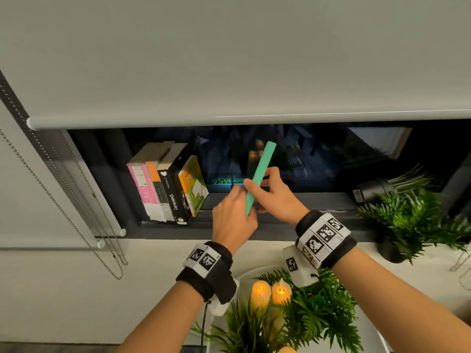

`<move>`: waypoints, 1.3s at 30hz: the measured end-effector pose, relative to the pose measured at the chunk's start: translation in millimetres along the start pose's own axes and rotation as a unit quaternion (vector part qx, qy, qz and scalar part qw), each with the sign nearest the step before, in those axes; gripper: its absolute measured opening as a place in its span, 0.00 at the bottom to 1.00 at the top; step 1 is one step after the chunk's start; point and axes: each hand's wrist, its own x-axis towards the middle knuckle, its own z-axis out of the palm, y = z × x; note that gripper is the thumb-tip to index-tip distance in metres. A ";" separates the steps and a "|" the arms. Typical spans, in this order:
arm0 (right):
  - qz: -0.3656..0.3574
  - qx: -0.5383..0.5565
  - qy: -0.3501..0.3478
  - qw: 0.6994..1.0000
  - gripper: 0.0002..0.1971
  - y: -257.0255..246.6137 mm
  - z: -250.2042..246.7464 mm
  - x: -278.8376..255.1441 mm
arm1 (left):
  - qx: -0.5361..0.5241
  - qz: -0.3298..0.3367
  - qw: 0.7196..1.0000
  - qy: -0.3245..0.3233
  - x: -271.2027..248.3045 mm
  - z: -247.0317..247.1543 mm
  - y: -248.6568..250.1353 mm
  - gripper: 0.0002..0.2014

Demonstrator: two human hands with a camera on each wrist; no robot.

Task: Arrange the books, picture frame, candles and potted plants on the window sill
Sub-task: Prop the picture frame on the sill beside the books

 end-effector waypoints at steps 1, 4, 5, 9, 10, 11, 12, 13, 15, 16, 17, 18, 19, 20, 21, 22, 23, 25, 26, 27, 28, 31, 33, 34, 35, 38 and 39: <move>-0.001 0.001 0.014 1.000 0.23 1.0 2.0 2.2 | -0.006 0.018 1.000 -0.009 -2.2 0.7 -1.2 0.18; 0.004 -0.019 0.061 0.998 0.20 5.5 -3.6 7.7 | -0.062 0.065 0.991 -0.104 -7.6 0.3 -14.0 0.32; -0.004 -0.026 0.068 0.997 0.20 6.5 -8.4 8.6 | -0.079 0.063 0.986 -0.131 -7.8 -0.3 -20.5 0.35; -0.036 -0.043 0.049 0.997 0.17 8.4 -26.4 8.7 | -0.146 -0.085 0.979 -0.118 -3.2 -1.0 -56.6 0.35; -0.042 -0.027 0.038 0.998 0.17 8.1 -28.9 7.9 | -0.154 -0.135 0.972 -0.116 -0.6 -2.2 -63.4 0.36; -0.047 0.002 0.029 0.998 0.18 6.8 -30.4 6.9 | -0.169 -0.174 0.962 -0.122 2.4 -2.5 -69.1 0.37; -0.051 0.040 0.020 0.998 0.19 5.0 -31.4 5.9 | -0.191 -0.197 0.953 -0.131 5.3 -3.5 -71.7 0.36; -0.052 0.080 0.010 0.995 0.19 3.1 -31.9 5.6 | -0.217 -0.207 0.944 -0.139 8.5 -3.5 -72.7 0.33; -0.049 0.138 -0.010 0.989 0.20 -0.7 -32.2 5.6 | -0.288 -0.205 0.923 -0.151 14.6 -4.2 -67.6 0.23; -0.046 0.153 -0.018 0.987 0.20 -1.4 -31.8 6.2 | -0.334 -0.211 0.906 -0.153 17.1 -4.4 -63.7 0.18; -0.043 0.162 -0.026 0.986 0.20 -1.3 -31.0 6.7 | -0.377 -0.218 0.887 -0.151 18.8 -4.4 -60.1 0.16; -0.041 0.161 -0.032 0.986 0.19 0.0 -30.1 6.7 | -0.402 -0.221 0.877 -0.143 20.0 -4.1 -57.5 0.17; -0.040 0.150 -0.037 0.987 0.18 1.7 -29.4 6.8 | -0.410 -0.220 0.875 -0.133 21.7 -3.4 -55.6 0.18; -0.039 0.127 -0.038 0.990 0.18 3.8 -28.7 6.3 | -0.409 -0.216 0.878 -0.126 23.2 -3.4 -53.9 0.19; -0.040 0.100 -0.036 0.994 0.18 6.2 -28.3 5.4 | -0.406 -0.212 0.881 -0.120 24.2 -3.2 -53.2 0.20; -0.041 0.073 -0.031 0.996 0.18 9.0 -28.0 4.9 | -0.403 -0.208 0.884 -0.117 25.3 -3.8 -52.5 0.20; -0.044 0.054 -0.022 0.997 0.18 11.6 -27.7 4.8 | -0.400 -0.202 0.886 -0.116 26.4 -3.7 -52.3 0.20; -0.049 0.030 0.001 0.998 0.17 17.6 -26.9 6.0 | -0.384 -0.186 0.897 -0.119 27.7 -3.1 -52.3 0.20; -0.047 0.021 0.012 0.999 0.17 20.8 -26.4 7.2 | -0.368 -0.179 0.905 -0.117 28.1 -2.0 -53.3 0.20; -0.044 0.011 0.020 0.999 0.17 23.9 -25.5 8.5 | -0.353 -0.174 0.912 -0.113 28.5 -1.3 -54.2 0.19; -0.043 0.002 0.024 0.999 0.16 26.5 -24.6 9.5 | -0.343 -0.173 0.917 -0.108 29.0 -1.1 -55.1 0.19; -0.046 -0.009 0.006 0.999 0.17 30.4 -20.1 11.6 | -0.352 -0.197 0.909 -0.105 31.4 -7.6 -58.3 0.16; -0.046 -0.008 -0.008 0.999 0.17 31.0 -18.7 13.1 | -0.366 -0.211 0.898 -0.125 33.4 -13.1 -60.6 0.16; -0.048 -0.006 -0.006 0.999 0.17 30.6 -18.6 14.1 | -0.368 -0.213 0.895 -0.135 34.1 -15.7 -61.0 0.16; -0.051 -0.004 -0.002 0.999 0.16 29.5 -19.0 15.2 | -0.369 -0.210 0.894 -0.144 34.5 -18.9 -59.9 0.16; -0.057 0.011 -0.011 0.998 0.15 24.6 -19.2 17.7 | -0.382 -0.193 0.889 -0.160 34.1 -27.1 -57.4 0.19; -0.058 0.020 -0.023 0.998 0.15 22.4 -19.1 17.6 | -0.391 -0.190 0.886 -0.161 33.5 -29.9 -56.7 0.20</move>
